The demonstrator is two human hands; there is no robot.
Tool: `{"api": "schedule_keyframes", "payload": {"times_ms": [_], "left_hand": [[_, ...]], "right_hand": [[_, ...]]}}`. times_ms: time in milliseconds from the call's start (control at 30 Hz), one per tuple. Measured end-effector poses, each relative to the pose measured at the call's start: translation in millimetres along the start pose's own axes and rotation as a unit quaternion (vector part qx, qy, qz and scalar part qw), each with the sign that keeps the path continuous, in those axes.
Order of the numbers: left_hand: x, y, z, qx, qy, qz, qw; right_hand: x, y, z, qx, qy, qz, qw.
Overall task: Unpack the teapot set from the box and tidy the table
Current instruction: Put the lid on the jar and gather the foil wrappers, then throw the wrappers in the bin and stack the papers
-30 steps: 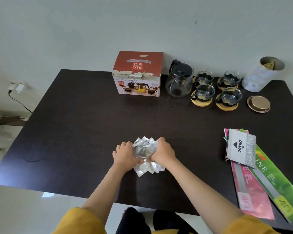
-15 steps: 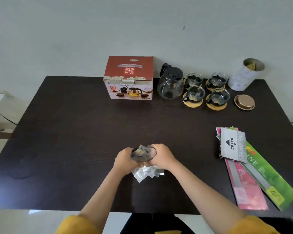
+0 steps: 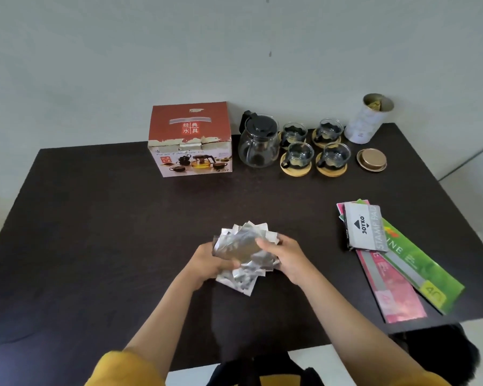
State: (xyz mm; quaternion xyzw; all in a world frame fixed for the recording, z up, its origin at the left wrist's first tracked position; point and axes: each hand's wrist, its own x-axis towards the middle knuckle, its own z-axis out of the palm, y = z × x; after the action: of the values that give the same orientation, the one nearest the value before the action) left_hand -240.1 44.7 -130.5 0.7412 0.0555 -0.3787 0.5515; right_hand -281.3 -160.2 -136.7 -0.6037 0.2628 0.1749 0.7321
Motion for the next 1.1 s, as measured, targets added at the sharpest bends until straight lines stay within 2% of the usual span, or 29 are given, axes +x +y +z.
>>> {"api": "schedule_keyframes", "payload": {"times_ms": [100, 300, 533, 767, 1033, 1100], "left_hand": [[8, 11, 17, -0.007, -0.031, 0.003, 0.999], [23, 30, 60, -0.008, -0.091, 0.023, 0.996], [30, 63, 157, 0.024, -0.123, 0.042, 0.991], [24, 98, 314, 0.099, -0.197, 0.116, 0.968], [13, 96, 523, 0.14, -0.257, 0.124, 0.948], [16, 87, 561, 0.162, -0.259, 0.118, 0.945]], "right_hand": [[-1, 5, -1, 0.05, 0.062, -0.017, 0.997], [-21, 11, -33, 0.07, 0.152, -0.056, 0.984], [-68, 14, -105, 0.102, 0.264, -0.101, 0.954], [-146, 34, -236, 0.163, 0.387, -0.156, 0.894], [-239, 89, -402, 0.271, 0.479, -0.116, 0.827], [-251, 107, -431, 0.276, 0.491, -0.088, 0.821]]}}
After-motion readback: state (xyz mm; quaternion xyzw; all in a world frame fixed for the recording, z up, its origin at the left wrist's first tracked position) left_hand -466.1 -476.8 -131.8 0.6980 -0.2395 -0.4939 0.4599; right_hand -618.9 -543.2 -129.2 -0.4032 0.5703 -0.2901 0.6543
